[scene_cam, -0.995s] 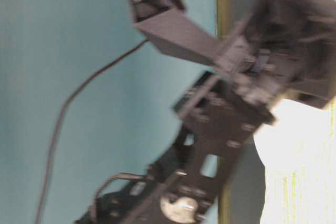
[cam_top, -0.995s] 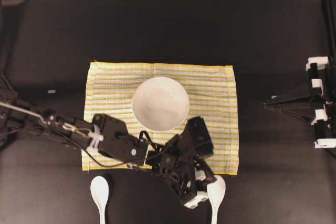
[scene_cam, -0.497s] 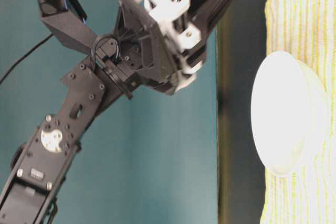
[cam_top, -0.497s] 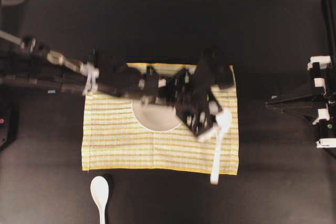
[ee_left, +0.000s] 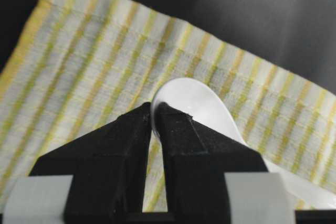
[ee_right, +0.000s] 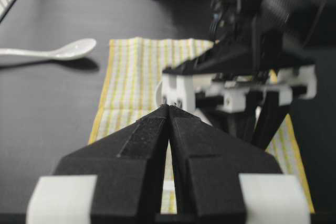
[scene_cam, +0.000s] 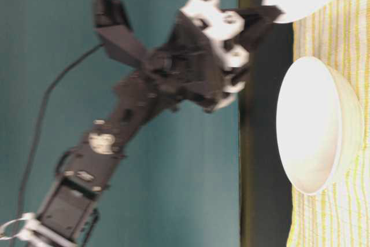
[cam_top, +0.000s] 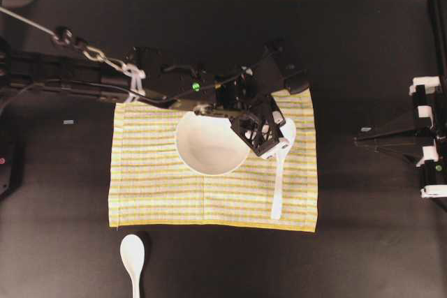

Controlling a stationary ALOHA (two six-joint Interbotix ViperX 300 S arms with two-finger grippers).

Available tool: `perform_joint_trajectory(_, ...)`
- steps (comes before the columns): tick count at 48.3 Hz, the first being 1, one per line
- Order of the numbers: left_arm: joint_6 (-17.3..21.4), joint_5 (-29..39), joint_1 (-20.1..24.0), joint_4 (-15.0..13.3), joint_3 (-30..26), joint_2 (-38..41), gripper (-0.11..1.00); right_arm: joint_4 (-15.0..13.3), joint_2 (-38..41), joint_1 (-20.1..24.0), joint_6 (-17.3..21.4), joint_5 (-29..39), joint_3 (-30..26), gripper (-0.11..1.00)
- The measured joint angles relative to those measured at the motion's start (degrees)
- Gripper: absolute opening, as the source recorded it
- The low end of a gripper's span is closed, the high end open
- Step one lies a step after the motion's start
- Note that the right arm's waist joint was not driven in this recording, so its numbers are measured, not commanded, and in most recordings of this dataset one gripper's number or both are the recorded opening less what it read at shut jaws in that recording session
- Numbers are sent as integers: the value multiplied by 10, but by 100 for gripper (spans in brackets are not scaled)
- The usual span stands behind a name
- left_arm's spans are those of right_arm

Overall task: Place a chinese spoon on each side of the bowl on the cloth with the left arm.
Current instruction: 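Lift the spoon and carry it to the cloth right of the bowl, then release the spoon and move the left gripper to the left spoon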

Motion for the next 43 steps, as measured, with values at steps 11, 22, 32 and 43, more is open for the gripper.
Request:
perform_joint_trajectory(11, -9, -68, 2, 0, 25, 12, 21, 0, 0, 0, 0, -1, 8, 0)
perform_joint_trajectory(22, -9, -64, 13, 0, 33, 12, 85, 0, 0, 0, 0, -4, 14, 0)
perform_joint_trajectory(32, -8, -23, 14, 1, 44, -14, 87, 0, -2, 0, 0, -9, 14, 0)
perform_joint_trajectory(43, -17, 11, -43, 1, 133, -156, 87, 0, -7, 0, 1, -9, 14, 0)
